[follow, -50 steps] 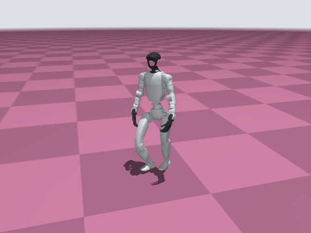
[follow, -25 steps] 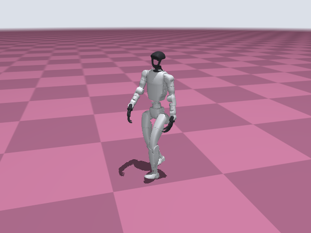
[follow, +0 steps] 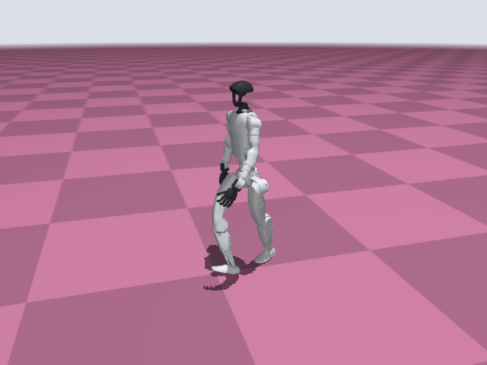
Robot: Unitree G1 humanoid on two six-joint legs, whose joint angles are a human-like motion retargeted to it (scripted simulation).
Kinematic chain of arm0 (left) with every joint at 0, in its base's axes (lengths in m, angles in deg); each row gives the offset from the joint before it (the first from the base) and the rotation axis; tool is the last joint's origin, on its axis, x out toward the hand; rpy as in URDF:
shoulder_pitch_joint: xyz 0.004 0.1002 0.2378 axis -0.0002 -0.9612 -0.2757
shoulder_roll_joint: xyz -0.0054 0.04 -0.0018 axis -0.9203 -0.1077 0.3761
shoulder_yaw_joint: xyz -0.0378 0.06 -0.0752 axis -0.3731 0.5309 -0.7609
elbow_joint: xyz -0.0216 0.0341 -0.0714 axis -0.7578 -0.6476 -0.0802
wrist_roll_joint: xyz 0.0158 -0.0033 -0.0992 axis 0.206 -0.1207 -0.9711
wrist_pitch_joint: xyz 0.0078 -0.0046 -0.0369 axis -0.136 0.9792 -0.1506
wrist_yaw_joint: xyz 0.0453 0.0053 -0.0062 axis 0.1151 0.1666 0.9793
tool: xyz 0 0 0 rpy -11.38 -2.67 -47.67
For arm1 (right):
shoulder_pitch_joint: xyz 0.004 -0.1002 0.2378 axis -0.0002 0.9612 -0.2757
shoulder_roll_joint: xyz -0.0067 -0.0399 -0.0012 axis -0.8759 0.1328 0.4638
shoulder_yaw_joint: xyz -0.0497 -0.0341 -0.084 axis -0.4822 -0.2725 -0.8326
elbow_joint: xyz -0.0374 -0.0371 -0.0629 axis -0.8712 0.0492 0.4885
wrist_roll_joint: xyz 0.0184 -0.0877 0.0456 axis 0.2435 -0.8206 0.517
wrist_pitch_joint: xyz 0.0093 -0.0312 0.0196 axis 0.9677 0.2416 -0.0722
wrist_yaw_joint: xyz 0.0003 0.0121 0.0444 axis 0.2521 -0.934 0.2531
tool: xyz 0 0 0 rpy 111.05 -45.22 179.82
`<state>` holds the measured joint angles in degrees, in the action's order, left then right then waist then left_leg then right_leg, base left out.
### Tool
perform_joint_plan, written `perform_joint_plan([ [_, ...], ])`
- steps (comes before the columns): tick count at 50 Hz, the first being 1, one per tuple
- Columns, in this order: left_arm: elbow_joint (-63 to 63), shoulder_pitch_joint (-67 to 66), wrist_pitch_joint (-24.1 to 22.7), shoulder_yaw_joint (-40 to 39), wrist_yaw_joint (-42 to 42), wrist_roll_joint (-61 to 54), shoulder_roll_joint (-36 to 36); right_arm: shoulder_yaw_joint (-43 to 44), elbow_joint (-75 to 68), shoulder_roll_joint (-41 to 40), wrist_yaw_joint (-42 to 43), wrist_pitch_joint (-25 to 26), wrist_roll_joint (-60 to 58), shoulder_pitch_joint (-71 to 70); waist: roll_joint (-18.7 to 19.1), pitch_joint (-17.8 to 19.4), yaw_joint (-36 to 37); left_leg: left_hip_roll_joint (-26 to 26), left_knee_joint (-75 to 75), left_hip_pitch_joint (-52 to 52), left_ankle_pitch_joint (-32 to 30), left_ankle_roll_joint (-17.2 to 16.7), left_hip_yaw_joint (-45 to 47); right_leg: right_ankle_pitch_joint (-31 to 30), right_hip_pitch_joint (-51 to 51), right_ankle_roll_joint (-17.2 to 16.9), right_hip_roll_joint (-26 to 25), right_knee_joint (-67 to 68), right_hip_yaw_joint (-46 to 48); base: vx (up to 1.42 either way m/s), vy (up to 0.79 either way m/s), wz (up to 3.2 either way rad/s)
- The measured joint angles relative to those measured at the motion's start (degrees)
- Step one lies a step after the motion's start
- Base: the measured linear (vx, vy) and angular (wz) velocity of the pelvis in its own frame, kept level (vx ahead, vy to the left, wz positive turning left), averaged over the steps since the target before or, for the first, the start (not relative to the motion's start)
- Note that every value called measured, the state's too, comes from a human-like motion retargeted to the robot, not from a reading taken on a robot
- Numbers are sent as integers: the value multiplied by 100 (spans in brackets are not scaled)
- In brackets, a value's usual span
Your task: Dance
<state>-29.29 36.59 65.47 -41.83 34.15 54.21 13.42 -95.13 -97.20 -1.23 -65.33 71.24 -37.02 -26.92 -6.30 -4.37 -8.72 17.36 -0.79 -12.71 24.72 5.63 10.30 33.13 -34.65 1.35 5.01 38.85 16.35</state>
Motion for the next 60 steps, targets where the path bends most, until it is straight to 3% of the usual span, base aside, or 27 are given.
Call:
perform_joint_plan([
  [5, -168, -426, 66, -9, -328, 217, 297, 283, 229, 12, 178, -75, -8, -5, 329, -257, 71, -250, -1490, 91, 28, -270, 89, -108, 394, 348, -73, 297, -212, 71, 17, 33],
  [8, -328, -819, 158, 30, -579, 379, 457, 270, 628, -61, 292, -118, -5, -307, 650, -42, 91, -1243, -4773, 1134, -294, -702, 347, 107, 935, 580, -372, 381, -144, 58, 12, 35],
  [9, -334, -935, 190, 76, -636, 417, 469, 207, 809, -96, 315, -146, 0, -435, 745, 15, 150, -1620, -5624, 1497, -341, -708, 401, 166, 1049, 635, -487, 405, -121, 51, 13, 7],
  [10, -326, -1045, 221, 130, -686, 446, 474, 132, 1000, -130, 336, -181, 6, -565, 822, 58, 224, -1985, -6331, 1831, -346, -659, 460, 228, 1142, 679, -582, 440, -114, 52, 14, -4],
  [13, -67, -1214, 322, 211, -810, 346, 357, -172, 1770, -187, 379, -210, 95, -1086, 996, 12, 586, -2941, -7118, 3051, 471, -211, 408, 68, 1490, 689, -1027, -215, -201, 55, 14, -33],
  [15, 95, -1345, 305, 239, -796, 258, 336, -392, 2208, -212, 379, -282, 142, -1346, 972, -24, 855, -3121, -6770, 3668, 948, -32, 333, 68, 1679, 599, -1106, -379, -369, 56, 19, -53],
  [17, 238, -1391, 255, 240, -708, 163, 306, -569, 2549, -252, 275, -304, 202, -1601, 686, -164, 986, -2710, -5628, 4145, 910, -34, 276, 23, 1869, 473, -857, -766, -601, 58, 21, -27],
  [20, 246, -1366, 120, 238, -461, 90, 356, -781, 2642, -344, 94, -352, 184, -1847, 314, -401, 1053, -1961, -3565, 4511, 295, -249, 69, 123, 1940, 319, -396, -930, -855, 54, 22, -6],
  [25, 118, -1317, 42, 68, -63, 61, 474, -853, 1863, -514, 46, -194, -5, -1686, 218, -611, 1128, -1560, -3205, 4652, -131, -315, -154, 653, 1975, 278, -92, -121, -1190, 51, 24, 2],
  [31, 50, -1343, 30, -168, 289, 27, 488, -521, 445, -615, 200, -33, -113, -1152, -123, -521, 715, -718, -2962, 3719, -38, 78, 205, 638, 1549, 53, 928, 2000, -1395, 48, 21, 9],
  [34, 238, -1351, 72, -171, 310, 106, 303, -397, 166, -548, 226, -53, -103, -971, -292, -254, 470, -162, -1490, 2456, -562, 102, 174, 840, 1256, 60, 1321, 2290, -1370, 45, 12, -13],
  [35, 277, -1378, 59, -144, 340, 132, 260, -366, 146, -527, 229, -47, -84, -864, -306, -222, 379, -85, -1519, 2350, -547, 101, 166, 890, 1116, 28, 1352, 2235, -1364, 42, 8, -6],
  [37, 354, -1340, 66, -140, 330, 152, 102, -298, 209, -526, 161, -30, 7, -751, -89, -97, 353, -233, -1241, 1907, -549, 83, 24, 760, 1165, 39, 897, 1592, -1313, 41, 5, -6],
  [40, 362, -1373, 51, -140, 319, 130, 58, -239, 315, -593, 108, -48, 115, -605, -124, -68, 311, -140, -1554, 1792, -391, 126, -83, 631, 1158, -17, 791, 1287, -1414, 33, 2, 27],
  [43, 230, -1415, 84, -179, 256, 44, 155, -237, 497, -701, 104, -68, 157, -634, -98, -69, 420, -217, -1803, 1675, -297, 85, -174, 585, 1466, 53, 697, 1111, -1333, 30, -2, 36],
  [45, 57, -1347, 109, -206, 201, -13, 300, -237, 694, -727, 169, -56, 183, -800, 133, 104, 565, -512, -1591, 1261, -378, -39, -303, 372, 2101, 146, 376, 500, -1094, 31, -4, 49],
  [48, 47, -1484, 109, -170, 257, -53, 543, -302, 1097, -757, 301, -127, 190, -892, 8, 147, 731, -480, -1778, 1187, -570, -202, -379, 277, 2265, 96, 535, 741, -997, 21, -6, 118],
  [50, 200, -1513, 68, -159, 335, -93, 646, -331, 1474, -718, 372, -164, 192, -935, -65, 198, 854, -467, -1832, 1142, -818, -336, -483, 52, 2351, 55, 613, 897, -975, 20, -9, 202],
  [55, 1545, -1474, -175, -354, 781, -326, 567, -146, 3068, -300, 484, -242, 159, -731, -247, 503, 1170, -383, -1466, 921, -2270, -805, -1007, -645, 2309, 131, 775, 1580, -1286, 15, -17, 334],
  [60, 3677, -1605, -489, -1236, 1718, -867, 341, 588, 5730, 237, 937, -300, -390, -280, -502, 766, 1086, -79, -1600, 1340, -2832, -935, -2144, -1206, 2258, 52, 664, 2609, -2922, -1, -39, 538],
])
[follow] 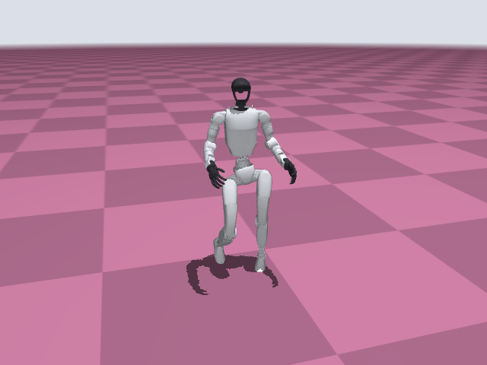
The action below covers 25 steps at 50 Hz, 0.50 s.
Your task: Dance
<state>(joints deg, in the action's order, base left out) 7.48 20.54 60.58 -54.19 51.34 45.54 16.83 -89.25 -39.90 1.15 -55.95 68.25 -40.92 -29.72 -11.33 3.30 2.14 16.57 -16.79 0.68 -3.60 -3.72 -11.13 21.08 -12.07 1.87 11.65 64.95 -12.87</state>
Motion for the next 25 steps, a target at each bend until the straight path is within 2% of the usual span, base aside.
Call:
perform_joint_plan([
  [3, 1168, -262, -73, -638, 724, -126, 10, 506, 1903, 151, 411, 114, -603, 59, -271, -41, -135, 299, -24, 608, -334, -25, -711, -630, 382, -521, -577, 322, -1270, -32, -60, 598],
  [5, 1749, -476, -85, -928, 1173, -68, 125, 702, 2888, 180, 647, 131, -1029, -192, -422, 38, -129, 457, -172, 1131, -456, -149, -974, -804, 747, -887, -1001, 288, -1736, -60, -63, 543],
  [7, 2012, -848, -105, -1009, 1414, -15, 359, 690, 3454, 200, 734, 61, -1334, -513, -591, 221, -6, 508, -415, 1600, -284, -56, -617, -286, 928, -863, -1062, 148, -1612, -83, -59, 490],
  [9, 2194, -1242, -72, -964, 1588, 58, 680, 602, 3775, 190, 731, 10, -1578, -920, -598, 450, 20, 250, -892, 1994, 255, 302, 177, 466, 866, -600, -1013, -137, -1054, -99, -51, 463],
  [10, 2250, -1436, -48, -903, 1648, 93, 853, 540, 3861, 177, 728, -17, -1645, -1122, -556, 563, 1, 74, -1225, 2149, 699, 510, 602, 852, 792, -459, -1005, -296, -727, -108, -45, 422],
  [11, 2264, -1589, -29, -790, 1686, 166, 975, 452, 3864, 170, 761, -56, -1609, -1253, -449, 663, -61, -182, -1775, 2206, 1238, 727, 1010, 956, 703, -410, -1077, -457, -417, -113, -40, 383],
  [13, 2256, -1780, 31, -543, 1736, 349, 1115, 265, 3744, 223, 891, -141, -1404, -1374, -43, 820, -171, -970, -3172, 2189, 2327, 1121, 1671, 855, 517, -298, -1371, -892, 290, -118, -35, 292],
  [15, 2117, -1704, 120, -232, 1814, 652, 1040, 136, 3455, 414, 1095, -244, -1081, -1178, 804, 882, -177, -2295, -4740, 1945, 3201, 1275, 1936, 96, 358, -221, -2138, -1781, 1029, -126, -33, 185],
  [17, 1895, -1440, 172, -25, 1963, 945, 798, 144, 3136, 506, 1231, -245, -798, -699, 1196, 865, -259, -2976, -5525, 1382, 3237, 1175, 2098, -907, 73, -384, -2564, -2658, 1511, -134, -37, 165],
  [18, 1778, -1275, 180, 25, 2061, 1024, 681, 177, 2934, 510, 1303, -225, -664, -469, 1298, 847, -318, -3116, -5710, 1088, 3083, 1047, 2145, -1457, -106, -555, -2744, -3093, 1617, -138, -38, 175],
  [20, 1512, -928, 174, 72, 2305, 1081, 490, 237, 2454, 472, 1497, -160, -397, -78, 1408, 821, -448, -3060, -5640, 582, 2677, 703, 2166, -2417, -507, -1026, -3023, -3785, 1573, -138, -37, 184],
  [21, 1395, -785, 180, 51, 2394, 1012, 434, 263, 2189, 438, 1620, -118, -246, 46, 1427, 841, -507, -2861, -5363, 385, 2513, 539, 2113, -2507, -728, -1122, -3027, -3827, 1554, -136, -34, 187],
  [23, 1207, -559, 182, -7, 2510, 826, 321, 309, 1694, 384, 1810, -53, 52, 202, 1411, 910, -597, -2393, -4643, 25, 2417, 356, 2001, -2319, -1214, -1147, -2855, -3474, 1568, -132, -31, 185],
  [25, 1133, -451, 194, -95, 2472, 574, 231, 377, 1360, 355, 1920, 10, 273, 214, 1361, 1042, -636, -1947, -3875, -242, 2889, 442, 1919, -1499, -1706, -959, -2514, -2576, 1567, -128, -28, 185],
])
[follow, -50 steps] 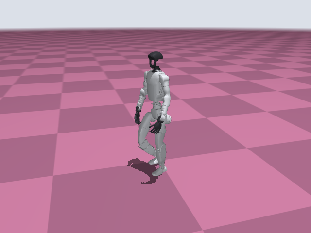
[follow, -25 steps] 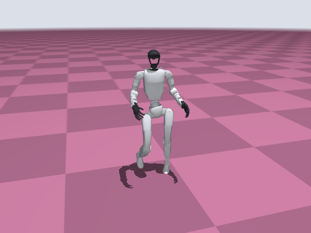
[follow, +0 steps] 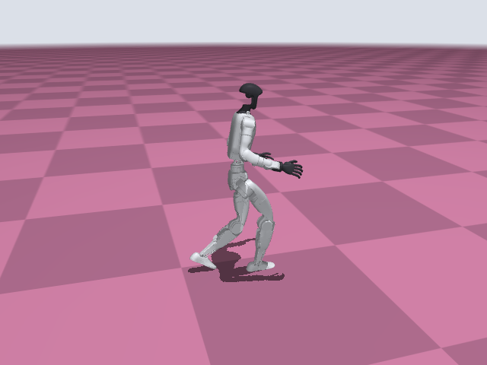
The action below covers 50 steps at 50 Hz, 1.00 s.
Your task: Dance
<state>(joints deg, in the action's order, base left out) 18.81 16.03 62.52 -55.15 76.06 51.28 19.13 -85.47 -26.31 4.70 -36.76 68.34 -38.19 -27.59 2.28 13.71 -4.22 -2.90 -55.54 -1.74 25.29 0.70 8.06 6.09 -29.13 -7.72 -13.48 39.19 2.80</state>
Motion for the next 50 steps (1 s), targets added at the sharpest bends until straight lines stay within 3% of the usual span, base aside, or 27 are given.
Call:
perform_joint_plan([
  [3, 140, 71, 83, -125, -179, -538, -192, 218, -93, -18, 183, 19, 297, -341, -199, 404, 1, 574, 730, -85, 1810, 664, 2, 1671, -562, 397, 947, 2090, 50, -121, -25, 187],
  [5, 560, 115, 73, -156, -321, -1027, -359, 311, 176, 19, 300, -19, 426, -793, -311, 609, -4, 818, 884, 146, 2009, 999, 56, 2194, -622, 677, 1745, 3422, 46, -113, -23, 196],
  [7, 1538, 200, -11, -42, -541, -1643, -478, 198, 751, 83, 246, -84, 483, -1390, -382, 531, -121, 1060, 1267, 634, 1362, 922, -119, 2174, -420, 828, 2393, 4025, 5, -102, -25, 196],
  [10, 3256, 457, -254, 421, -1262, -2371, -524, -320, 1716, 145, -313, -260, 751, -1945, -525, -110, -470, 1262, 2527, 1217, -600, 233, -55, 1520, -123, 714, 2858, 3663, -10, -91, -30, 171],
  [13, 4333, 952, -447, 1024, -2104, -2886, -453, -827, 2322, 24, -974, -407, 1422, -2007, -632, -693, -1045, 1154, 3346, 1388, -2289, -263, 587, 632, -82, 291, 2646, 2704, -129, -84, -31, 79],
  [15, 4500, 1103, -452, 1379, -2422, -3092, -344, -987, 2420, -91, -1221, -434, 1832, -1847, -617, -848, -1361, 990, 2989, 1510, -2600, -426, 874, 266, 0, 2, 2300, 2144, -303, -84, -32, -56],
  [18, 4216, 840, -345, 1528, -2527, -3235, -128, -915, 2240, -102, -1156, -389, 2037, -1523, -711, -862, -1610, 881, 2008, 1597, -2125, -244, 1134, 443, 194, -118, 2123, 1927, -562, -84, -36, -167],
  [20, 3784, 531, -278, 1299, -2476, -3183, -41, -680, 2035, 59, -1002, -361, 1954, -1358, -723, -818, -1531, 734, 1618, 1692, -1301, -7, 1293, 891, 424, -33, 2214, 1997, -580, -81, -43, -249],
  [23, 2907, -57, -305, 399, -2045, -3132, 137, -81, 1741, 427, -619, -393, 1595, -1061, -914, -709, -1224, 476, 1197, 1943, 197, 486, 1609, 1498, 970, 11, 2871, 2407, -555, -79, -51, -246],
  [25, 2308, -392, -515, -416, -1408, -3209, 275, 356, 1699, 539, -224, -524, 1502, -762, -1127, -616, -1025, 172, 824, 2193, 790, 727, 1841, 1882, 1314, -84, 3215, 2414, -537, -74, -59, -225],
  [29, 1803, -462, -1284, -1833, -104, -3655, 154, 690, 2178, 309, 87, -960, 1962, 0, -1132, -378, -780, -1278, 157, 2721, 820, 608, 2028, 2615, 1598, 13, 2525, 1387, -182, -62, -64, -211],
  [33, 2455, -8, -1856, -2367, 226, -3919, -245, 477, 2593, 171, -444, -1200, 2954, 815, -679, -216, -776, -2207, -208, 3097, 394, 222, 1363, 2032, 1621, 227, 1375, 389, -52, -42, -58, -161],
  [37, 3267, 738, -2041, -1900, 180, -3699, -749, 157, 2746, 123, -964, -1222, 3841, 1468, -79, -3, -707, -2188, -929, 3038, 128, -27, 348, 1279, 1838, 245, 489, -362, -121, -20, -36, -82],
  [42, 3559, 981, -1786, -751, -209, -3511, -397, 54, 2646, -231, -924, -1253, 4054, 1625, 501, 297, -705, -1715, -1273, 2565, 17, -146, -185, 1012, 2116, 204, 149, -766, 5, -1, -8, 7],
  [45, 3313, 377, -1539, -125, -381, -3550, 266, 81, 2422, -584, -393, -1365, 3708, 1213, 651, 435, -599, -1431, -1351, 2251, 162, -133, -223, 1398, 2156, 230, 307, -351, 134, 10, 10, 23],
  [50, 2581, -1395, -1246, 751, -165, -2970, 918, 327, 1424, -583, 1216, -1349, 2335, -876, 625, 695, 214, -1203, -2636, 2329, 769, 115, -245, 3109, 2276, 684, 1086, 1195, 517, 24, 23, 4],
])
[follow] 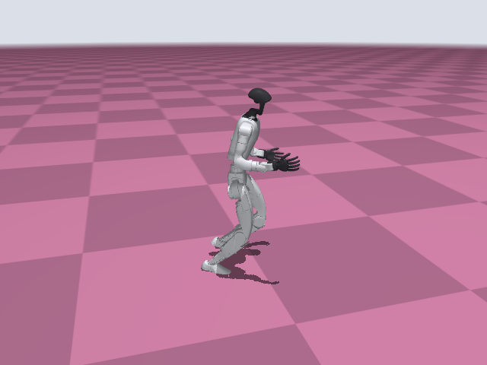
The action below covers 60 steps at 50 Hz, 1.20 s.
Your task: Dance
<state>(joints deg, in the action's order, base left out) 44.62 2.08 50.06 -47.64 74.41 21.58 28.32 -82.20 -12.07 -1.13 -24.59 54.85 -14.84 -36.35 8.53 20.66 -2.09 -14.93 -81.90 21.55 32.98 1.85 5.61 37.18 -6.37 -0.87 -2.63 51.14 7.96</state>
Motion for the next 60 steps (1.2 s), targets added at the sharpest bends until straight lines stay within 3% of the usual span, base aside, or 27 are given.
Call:
perform_joint_plan([
  [2, 97, -819, 6, 196, 194, 294, -144, -96, -206, 183, 625, 87, -536, -1145, -156, 27, 439, 101, -448, 350, -53, 164, 170, 398, 22, -9, 400, 446, -34, 43, 32, 25],
  [5, 614, -1976, -23, 198, 253, 450, -618, -398, 231, 288, 1058, 125, -1116, -2372, -527, -248, 1087, 235, -193, 953, -426, 214, 614, 122, 143, -269, 1089, 332, 102, 60, 38, 38],
  [8, 1054, -2651, -93, 3, -108, 424, -1000, -741, 1179, 284, 681, 51, -1338, -2482, -919, -625, 1454, 431, 1001, 1068, -1005, 44, 1174, -1536, 413, -714, 1728, 156, 405, 76, 45, 74],
  [10, 1278, -2694, -82, -97, -360, 503, -1101, -941, 1642, 272, 225, 33, -1401, -2145, -1198, -750, 1393, 854, 1890, 860, -1390, -48, 1507, -2696, 409, -901, 2200, 582, 401, 80, 48, 123],
  [13, 1517, -1772, 57, 7, -553, 816, -1204, -1142, 1623, 175, -489, 203, -1423, -1191, -1608, -676, 875, 1858, 2640, 251, -1396, 111, 1595, -3626, 214, -651, 2944, 2007, -8, 84, 47, 153],
  [16, 1777, 21, 178, 196, -652, 1703, -1586, -1268, 671, 44, -992, 520, -1499, -17, -1915, -534, -8, 2661, 2433, -379, -366, 738, 1316, -3567, -290, -223, 3325, 3880, -671, 92, 41, 164],
  [18, 1819, 1631, 319, 316, -580, 2506, -1983, -1292, -223, 5, -1239, 701, -1734, 692, -1989, -450, -700, 2963, 2330, -876, 255, 1070, 998, -3099, -981, -18, 3187, 4795, -1086, 99, 33, 117],
  [20, 1840, 3086, 411, 441, -372, 2802, -2312, -1239, -621, 126, -1477, 717, -1959, 1363, -1712, -459, -1262, 2943, 2639, -1418, 421, 1088, 553, -2580, -1915, 273, 2676, 5001, -1131, 107, 26, 17],
  [22, 1937, 3663, 297, 447, -266, 2626, -2503, -1137, -354, 380, -1714, 672, -1883, 2069, -1339, -553, -1721, 2591, 3044, -1939, -686, 569, 442, -2477, -2544, 463, 1976, 4210, -718, 114, 15, -55],
  [23, 1934, 3706, 224, 457, -292, 2488, -2547, -1104, -177, 496, -1813, 663, -1802, 2367, -1206, -597, -1927, 2369, 3155, -2090, -1621, 216, 512, -2639, -2684, 451, 1612, 3578, -490, 114, 11, -71],
  [25, 1793, 3550, 112, 592, -499, 2123, -2530, -1108, 93, 624, -1964, 689, -1550, 2805, -1054, -668, -2197, 1934, 3219, -2101, -3204, -359, 725, -3229, -2698, 167, 915, 2087, -119, 110, 13, -83],
  [28, 1403, 3251, 150, 986, -996, 1727, -2410, -1134, 410, 658, -2076, 767, -1131, 2985, -890, -718, -2183, 1254, 3406, -1716, -3635, -686, 1290, -4185, -2325, -607, 175, -58, 222, 109, 24, -95],
  [30, 1169, 3010, 236, 1170, -1380, 1644, -2360, -1110, 643, 690, -2195, 800, -946, 2853, -927, -830, -2100, 1092, 4087, -1550, -3298, -634, 1753, -4354, -2000, -833, 183, -704, 369, 112, 34, -76],
  [31, 1071, 2822, 312, 1214, -1499, 1724, -2335, -1107, 751, 705, -2238, 788, -948, 2703, -986, -874, -2045, 1037, 4202, -1415, -2980, -577, 1913, -4119, -1903, -775, 307, -520, 441, 109, 37, -68],
  [33, 881, 2421, 461, 1236, -1681, 1899, -2286, -1090, 972, 768, -2323, 761, -1031, 2321, -1078, -972, -1883, 937, 4247, -1226, -2106, -341, 2139, -3213, -1696, -467, 616, 101, 588, 106, 39, -78],
  [35, 751, 2063, 604, 1147, -1824, 2198, -2234, -1044, 1151, 899, -2402, 772, -1266, 1758, -1147, -1015, -1645, 922, 3836, -1204, -970, 65, 2143, -1747, -1539, -77, 951, 1044, 601, 106, 41, -76],
  [36, 737, 1926, 674, 1127, -1901, 2359, -2176, -1071, 1204, 939, -2462, 811, -1383, 1474, -1183, -980, -1506, 1010, 3497, -1233, -702, 224, 2046, -1530, -1488, -65, 1072, 1419, 482, 106, 43, -43],
  [37, 745, 1778, 744, 1104, -1992, 2488, -2113, -1124, 1249, 968, -2549, 859, -1469, 1172, -1210, -915, -1369, 1111, 3269, -1305, -589, 326, 1956, -1514, -1424, -62, 1218, 1715, 386, 104, 45, -15],
  [40, 859, 1054, 871, 1107, -2386, 2509, -1994, -1518, 1445, 947, -3097, 987, -1349, 529, -1209, -688, -1000, 1449, 3443, -1685, -1266, 194, 1661, -2499, -1272, -121, 1508, 1643, 184, 99, 41, 27],
  [43, 855, 34, 813, 1229, -2843, 2428, -2049, -1952, 1766, 880, -3815, 1054, -990, 519, -1071, -641, -739, 1565, 3844, -1803, -1976, -108, 1333, -3409, -1519, -471, 1307, 786, 39, 94, 28, 89],
  [45, 806, -585, 765, 1377, -3181, 2435, -2125, -2197, 1943, 849, -4288, 1116, -800, 535, -896, -604, -588, 1537, 3989, -1862, -2029, -165, 1026, -3797, -1760, -795, 1067, 48, -45, 92, 19, 112],
  [48, 719, -1300, 795, 1620, -3842, 2596, -2322, -2589, 2152, 849, -5015, 1258, -651, 402, -663, -515, -321, 1460, 3438, -1954, -1259, 111, 471, -3706, -2114, -1077, 709, -618, -411, 89, 9, 115],
  [50, 582, -1599, 867, 1825, -4248, 2774, -2411, -2911, 2208, 814, -5408, 1351, -626, 246, -562, -447, -125, 1391, 2549, -1946, -536, 400, 200, -3132, -2301, -1028, 561, -354, -702, 86, 2, 126],
  [53, 211, -1653, 1045, 2051, -4808, 2929, -2430, -3411, 1884, 658, -5725, 1516, -513, -207, -382, -331, 253, 868, 540, -1428, -327, 723, 162, -1631, -2187, -540, 658, 684, -476, 87, -5, 178],
  [55, -15, -1484, 1203, 2164, -5129, 2762, -2359, -3614, 1433, 536, -5621, 1562, -373, -593, -294, -320, 505, 505, -446, -614, -437, 944, 252, -1107, -1864, -330, 923, 928, -12, 84, -10, 250],
  [57, -75, -1387, 1337, 2265, -5346, 2384, -2295, -3681, 1062, 427, -5308, 1491, -197, -804, -262, -505, 776, 373, -406, 218, -520, 1031, 518, -1359, -1396, -346, 1248, 698, 641, 82, -8, 273],
  [60, -154, -1565, 1582, 2398, -5541, 1877, -2149, -3614, 895, 305, -4896, 1367, 71, -572, -275, -841, 1087, 358, 1046, 675, -727, 839, 1305, -2778, -654, -684, 1615, 367, 1501, 77, 1, 298],
])
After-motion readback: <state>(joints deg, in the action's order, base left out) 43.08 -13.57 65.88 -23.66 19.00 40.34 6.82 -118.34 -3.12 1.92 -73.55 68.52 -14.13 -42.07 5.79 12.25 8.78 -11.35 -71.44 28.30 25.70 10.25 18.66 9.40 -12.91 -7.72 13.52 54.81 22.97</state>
